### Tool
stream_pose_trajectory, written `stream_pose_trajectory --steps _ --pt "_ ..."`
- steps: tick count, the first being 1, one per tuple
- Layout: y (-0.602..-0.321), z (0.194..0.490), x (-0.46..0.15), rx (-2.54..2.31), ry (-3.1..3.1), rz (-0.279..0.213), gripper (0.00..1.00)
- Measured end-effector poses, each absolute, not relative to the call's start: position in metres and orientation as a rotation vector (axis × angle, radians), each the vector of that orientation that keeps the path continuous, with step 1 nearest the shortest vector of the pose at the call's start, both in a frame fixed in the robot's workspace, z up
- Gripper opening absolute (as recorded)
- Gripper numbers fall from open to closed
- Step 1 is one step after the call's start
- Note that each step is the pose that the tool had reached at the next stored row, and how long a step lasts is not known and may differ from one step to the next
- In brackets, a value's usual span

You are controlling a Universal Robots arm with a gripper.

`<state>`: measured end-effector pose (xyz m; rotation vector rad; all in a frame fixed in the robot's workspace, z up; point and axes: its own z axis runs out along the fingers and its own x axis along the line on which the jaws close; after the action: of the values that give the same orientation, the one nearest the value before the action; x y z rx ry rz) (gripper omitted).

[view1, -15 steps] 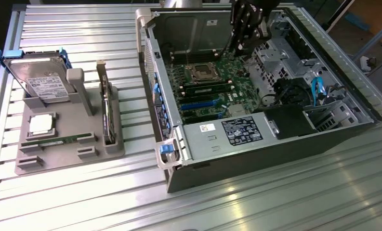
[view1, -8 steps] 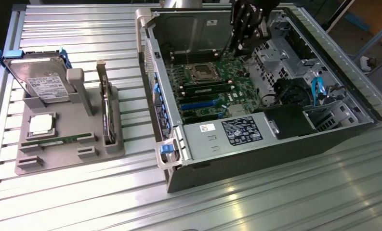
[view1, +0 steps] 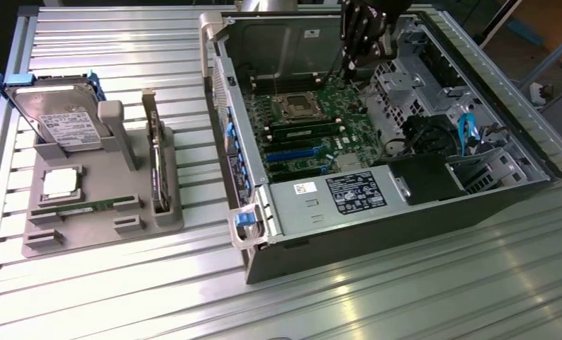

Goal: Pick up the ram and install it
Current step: 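Press down the ram until it locks into place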

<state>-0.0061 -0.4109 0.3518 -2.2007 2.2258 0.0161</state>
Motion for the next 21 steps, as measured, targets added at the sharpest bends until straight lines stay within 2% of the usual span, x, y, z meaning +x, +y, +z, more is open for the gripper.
stream_pose_trajectory --steps 1,2,3,21 --pt "-0.4109 0.3518 -0.0061 -2.201 2.226 0.016 0.17" --pt "-0.4109 0.3518 -0.0061 -2.201 2.226 0.016 0.17" --pt "-0.4109 0.3518 -0.0061 -2.201 2.226 0.016 0.11" --pt "-0.4109 0.3518 -0.0057 -2.201 2.226 0.016 0.11"
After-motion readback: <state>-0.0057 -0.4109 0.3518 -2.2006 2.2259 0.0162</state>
